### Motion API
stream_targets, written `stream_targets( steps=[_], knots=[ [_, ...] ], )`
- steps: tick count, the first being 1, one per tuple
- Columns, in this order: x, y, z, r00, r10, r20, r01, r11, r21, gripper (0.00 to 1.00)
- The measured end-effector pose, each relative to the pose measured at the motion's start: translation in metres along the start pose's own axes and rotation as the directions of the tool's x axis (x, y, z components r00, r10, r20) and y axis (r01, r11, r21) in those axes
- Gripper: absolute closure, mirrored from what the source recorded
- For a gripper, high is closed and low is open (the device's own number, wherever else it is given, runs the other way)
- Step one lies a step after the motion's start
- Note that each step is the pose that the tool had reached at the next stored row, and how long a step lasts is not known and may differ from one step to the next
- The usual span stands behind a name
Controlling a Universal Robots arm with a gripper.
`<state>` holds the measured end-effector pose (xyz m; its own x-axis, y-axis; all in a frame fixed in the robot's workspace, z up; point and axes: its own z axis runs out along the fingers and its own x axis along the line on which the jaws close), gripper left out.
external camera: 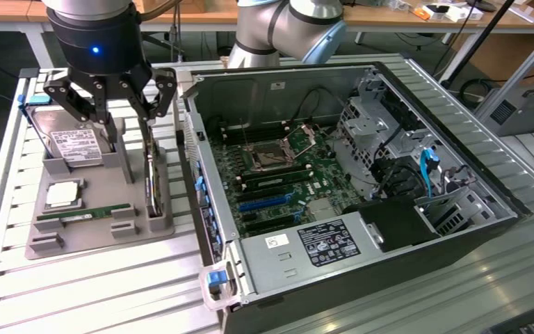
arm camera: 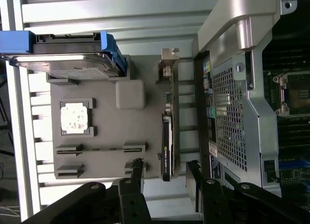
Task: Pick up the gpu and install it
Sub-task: 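Pick up the gpu and move the gpu toward the slot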
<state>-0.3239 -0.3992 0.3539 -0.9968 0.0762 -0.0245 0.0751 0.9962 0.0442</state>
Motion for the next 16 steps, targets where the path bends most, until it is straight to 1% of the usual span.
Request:
stream_targets(
  steps=[16],
  knots=[
    [0.0001, -0.0002, 0.0033, 1.0, 0.0, 0.0, 0.0, 1.0, 0.0, 0.52]
  ],
)
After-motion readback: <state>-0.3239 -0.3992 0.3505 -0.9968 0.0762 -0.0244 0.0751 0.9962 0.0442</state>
